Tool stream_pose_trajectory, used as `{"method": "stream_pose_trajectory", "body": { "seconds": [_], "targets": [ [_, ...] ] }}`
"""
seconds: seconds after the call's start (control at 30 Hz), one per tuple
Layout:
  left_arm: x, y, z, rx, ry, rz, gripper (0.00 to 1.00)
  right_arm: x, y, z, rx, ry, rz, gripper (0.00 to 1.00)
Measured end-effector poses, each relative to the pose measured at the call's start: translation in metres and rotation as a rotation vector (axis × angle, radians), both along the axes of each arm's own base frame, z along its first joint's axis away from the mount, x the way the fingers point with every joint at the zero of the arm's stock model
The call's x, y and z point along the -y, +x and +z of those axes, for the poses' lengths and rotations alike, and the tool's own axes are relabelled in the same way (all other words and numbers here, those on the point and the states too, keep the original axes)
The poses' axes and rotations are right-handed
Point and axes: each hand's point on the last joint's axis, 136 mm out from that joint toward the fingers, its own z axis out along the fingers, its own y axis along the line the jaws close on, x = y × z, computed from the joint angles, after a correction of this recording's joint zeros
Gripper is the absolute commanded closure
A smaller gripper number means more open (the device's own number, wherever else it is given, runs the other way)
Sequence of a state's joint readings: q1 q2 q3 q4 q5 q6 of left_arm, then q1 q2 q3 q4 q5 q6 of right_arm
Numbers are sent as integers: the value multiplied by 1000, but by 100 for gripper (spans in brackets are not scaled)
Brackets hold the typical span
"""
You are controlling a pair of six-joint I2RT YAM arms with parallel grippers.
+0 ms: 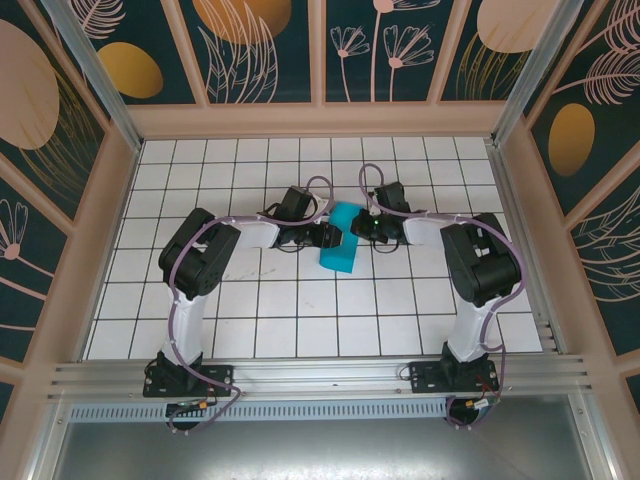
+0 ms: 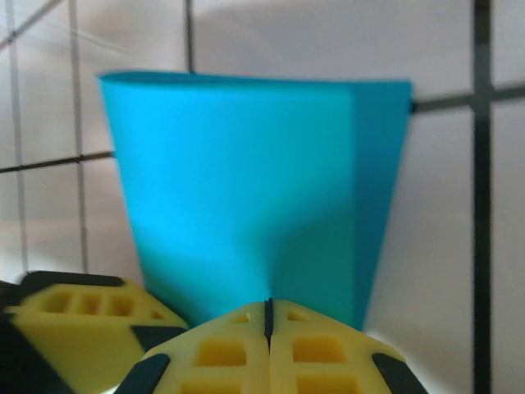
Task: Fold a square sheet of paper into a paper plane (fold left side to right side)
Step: Hold the square sheet of paper at the center of the table, then first fold the square sheet of paper in half at the center of the table.
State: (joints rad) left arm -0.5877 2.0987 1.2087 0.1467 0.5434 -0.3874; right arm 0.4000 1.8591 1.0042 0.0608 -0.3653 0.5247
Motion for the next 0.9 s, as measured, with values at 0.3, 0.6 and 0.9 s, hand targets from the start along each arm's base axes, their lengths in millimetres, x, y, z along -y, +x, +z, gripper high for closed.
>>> {"method": "stream_pose_trajectory", "body": {
  "seconds": [0.3, 0.6, 0.9],
  "targets": [
    [0, 0, 0, 1, 1, 1, 65, -20, 20, 9, 27, 75, 41, 95],
    [0, 0, 0, 7, 5, -1, 65, -17, 21, -19, -39, 32, 27, 96],
    [-11, -17, -1, 37, 31, -49, 67, -16, 20, -21, -59, 16, 24, 97]
  ]
}}
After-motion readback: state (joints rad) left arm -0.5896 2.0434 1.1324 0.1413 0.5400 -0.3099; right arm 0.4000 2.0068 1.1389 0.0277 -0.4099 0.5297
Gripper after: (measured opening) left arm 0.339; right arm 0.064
